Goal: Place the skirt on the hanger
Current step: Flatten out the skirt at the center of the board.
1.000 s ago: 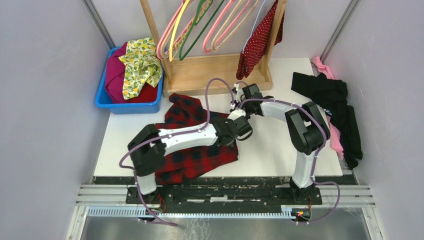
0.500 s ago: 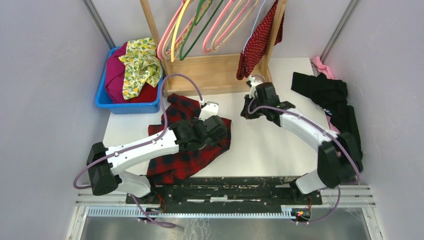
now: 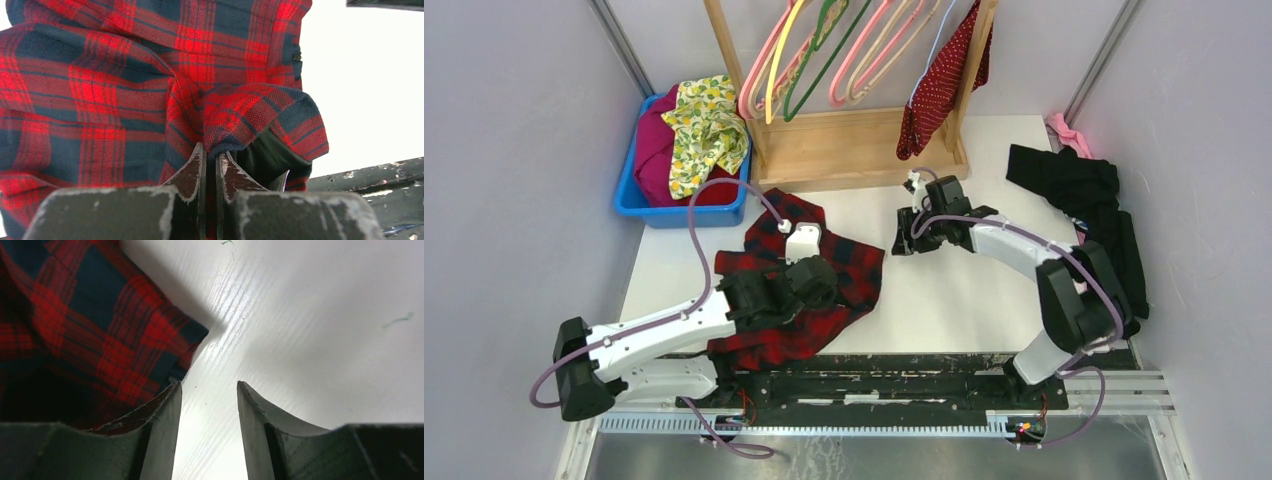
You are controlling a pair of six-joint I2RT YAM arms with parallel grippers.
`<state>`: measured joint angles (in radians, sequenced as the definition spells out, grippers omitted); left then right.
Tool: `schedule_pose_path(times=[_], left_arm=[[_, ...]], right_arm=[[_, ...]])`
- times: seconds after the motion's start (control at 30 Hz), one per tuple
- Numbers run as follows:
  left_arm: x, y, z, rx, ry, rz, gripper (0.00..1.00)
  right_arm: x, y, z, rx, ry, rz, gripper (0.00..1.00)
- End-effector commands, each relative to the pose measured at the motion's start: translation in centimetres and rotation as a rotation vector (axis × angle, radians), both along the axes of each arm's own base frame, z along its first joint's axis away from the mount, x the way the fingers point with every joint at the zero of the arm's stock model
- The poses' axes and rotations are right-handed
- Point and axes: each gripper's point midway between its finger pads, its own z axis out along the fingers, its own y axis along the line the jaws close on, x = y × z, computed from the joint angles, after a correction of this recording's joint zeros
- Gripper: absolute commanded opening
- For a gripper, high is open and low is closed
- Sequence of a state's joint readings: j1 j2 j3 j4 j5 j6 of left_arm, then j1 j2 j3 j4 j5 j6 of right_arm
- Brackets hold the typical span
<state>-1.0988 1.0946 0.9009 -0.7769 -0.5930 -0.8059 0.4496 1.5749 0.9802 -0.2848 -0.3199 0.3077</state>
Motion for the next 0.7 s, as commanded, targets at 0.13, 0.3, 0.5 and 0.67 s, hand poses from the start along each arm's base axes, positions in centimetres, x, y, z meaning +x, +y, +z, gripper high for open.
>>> schedule_pose_path(times=[0.13,0.3,0.5,0.67], left_arm=[[0.2,-1.2,1.7,-0.241,-0.052,0.065,0.04],[0.2,-1.0,1.6,-0.233,-0.053,0.066,0.04],[0.2,-1.4,1.4,-0.228,-0.047,0.055,0.04],[0.3,-1.4,1.6,-0.232,-0.053,0.054,0.04]], right_arm=[[4.2,6.3,0.8,0.209,-0.053,0.150,0.56],[4.2,7.8,-0.5,0.228,-0.008,0.196,0.73],[3.1,7.8,-2.8,0.123,0.026,0.249,0.83],[1.2,7.7,-4.4,0.074,0.080,0.287,0.70]])
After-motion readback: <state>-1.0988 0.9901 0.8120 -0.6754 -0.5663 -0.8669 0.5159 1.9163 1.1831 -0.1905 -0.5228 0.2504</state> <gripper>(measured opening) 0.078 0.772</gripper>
